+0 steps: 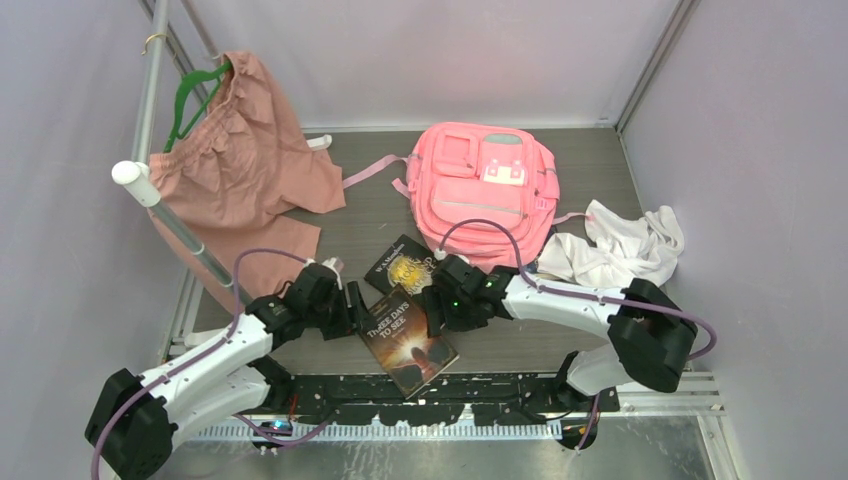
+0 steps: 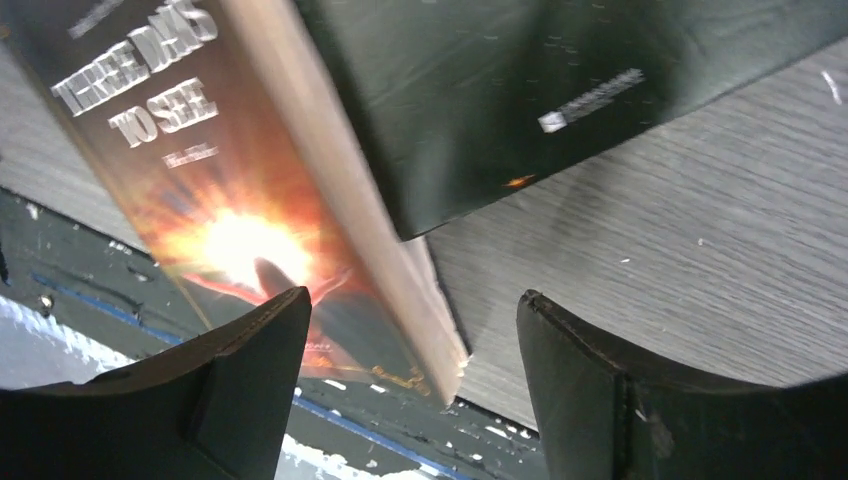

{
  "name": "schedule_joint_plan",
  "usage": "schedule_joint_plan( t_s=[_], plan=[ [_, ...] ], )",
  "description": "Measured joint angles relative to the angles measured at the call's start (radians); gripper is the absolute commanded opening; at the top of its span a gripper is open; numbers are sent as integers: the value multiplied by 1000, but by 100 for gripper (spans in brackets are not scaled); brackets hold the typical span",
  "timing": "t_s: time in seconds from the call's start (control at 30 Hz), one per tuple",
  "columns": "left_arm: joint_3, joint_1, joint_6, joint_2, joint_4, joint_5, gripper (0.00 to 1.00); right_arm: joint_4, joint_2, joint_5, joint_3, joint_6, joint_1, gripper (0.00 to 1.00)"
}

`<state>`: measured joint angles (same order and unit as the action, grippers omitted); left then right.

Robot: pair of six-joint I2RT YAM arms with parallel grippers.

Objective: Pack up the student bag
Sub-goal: Adjust the book at the center of the board, then pick up the book from the center of the board.

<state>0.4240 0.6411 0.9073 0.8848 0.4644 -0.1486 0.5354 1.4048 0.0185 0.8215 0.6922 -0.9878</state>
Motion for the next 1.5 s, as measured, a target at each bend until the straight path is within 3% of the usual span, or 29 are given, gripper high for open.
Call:
schedule_joint_plan(
  t_s=[0.3,0.53,0.63,1.1,1.3,1.43,1.5],
  plan=[
    [-46,0,1,-12,-11,-63,62,-262,-17,179,-177,88,71,82],
    [-55,0,1,-20,-14,-70,62,-535,59,366,-237,170,74,66],
    [-65,0,1,-12,-29,-72,62,-569,72,390,-249,187,75,61],
    [-89,-2,8,43,-98,-93,61,-710,84,463,-329,323,80,55],
    [-95,1,13,47,-124,-96,61,-781,137,497,-340,387,76,16],
    [-94,1,13,41,-122,-95,60,-770,115,515,-327,381,73,9],
    [-87,3,11,27,-107,-89,60,-683,80,502,-286,360,68,6]
  ],
)
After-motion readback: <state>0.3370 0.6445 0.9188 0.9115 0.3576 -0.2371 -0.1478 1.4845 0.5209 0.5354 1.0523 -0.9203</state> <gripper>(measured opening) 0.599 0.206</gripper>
